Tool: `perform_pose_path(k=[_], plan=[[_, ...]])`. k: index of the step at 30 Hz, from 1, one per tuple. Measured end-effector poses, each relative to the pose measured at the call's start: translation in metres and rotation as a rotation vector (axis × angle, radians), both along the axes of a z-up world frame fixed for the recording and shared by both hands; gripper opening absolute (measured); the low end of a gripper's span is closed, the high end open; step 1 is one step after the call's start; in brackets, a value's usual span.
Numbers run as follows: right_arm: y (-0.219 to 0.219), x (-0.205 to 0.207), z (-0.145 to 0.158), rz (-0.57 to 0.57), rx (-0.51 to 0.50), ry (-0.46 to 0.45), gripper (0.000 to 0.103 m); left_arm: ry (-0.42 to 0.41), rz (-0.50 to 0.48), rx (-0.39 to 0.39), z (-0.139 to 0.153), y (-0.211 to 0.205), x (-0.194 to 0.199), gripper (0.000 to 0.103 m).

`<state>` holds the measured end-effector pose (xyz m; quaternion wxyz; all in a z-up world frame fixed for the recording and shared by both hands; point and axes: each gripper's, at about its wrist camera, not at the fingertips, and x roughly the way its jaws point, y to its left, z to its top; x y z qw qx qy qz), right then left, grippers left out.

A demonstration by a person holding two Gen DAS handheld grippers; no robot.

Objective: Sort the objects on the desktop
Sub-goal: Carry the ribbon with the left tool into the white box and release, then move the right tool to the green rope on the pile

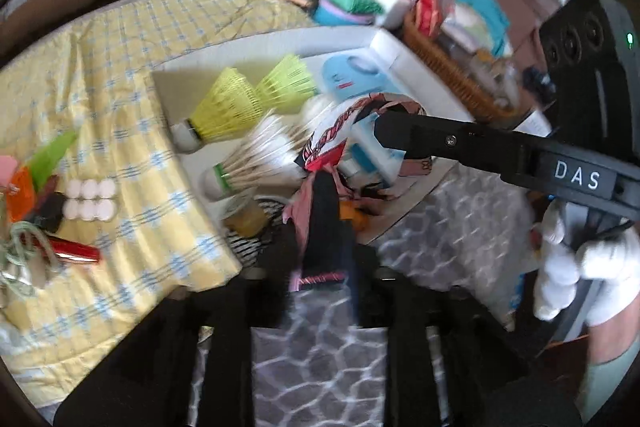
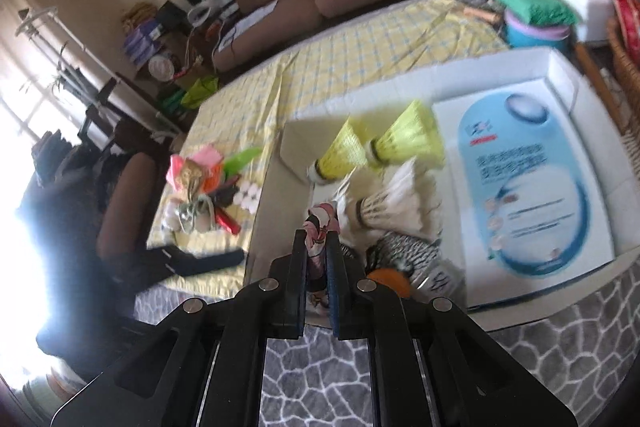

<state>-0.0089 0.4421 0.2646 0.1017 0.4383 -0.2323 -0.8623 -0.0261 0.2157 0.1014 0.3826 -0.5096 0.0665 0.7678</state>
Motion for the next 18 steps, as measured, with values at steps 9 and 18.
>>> perform_pose_path(k=[9,18], plan=[[-0.035,-0.017,-0.034,0.092,0.041,-0.11,0.01,-0.011,0.122,0.123,0.027,-0.063,-0.018,0.058],[-0.03,-0.024,-0.017,-0.042,0.09,-0.212,0.039,-0.034,0.191,0.146,0.029,-0.119,-0.024,0.059]])
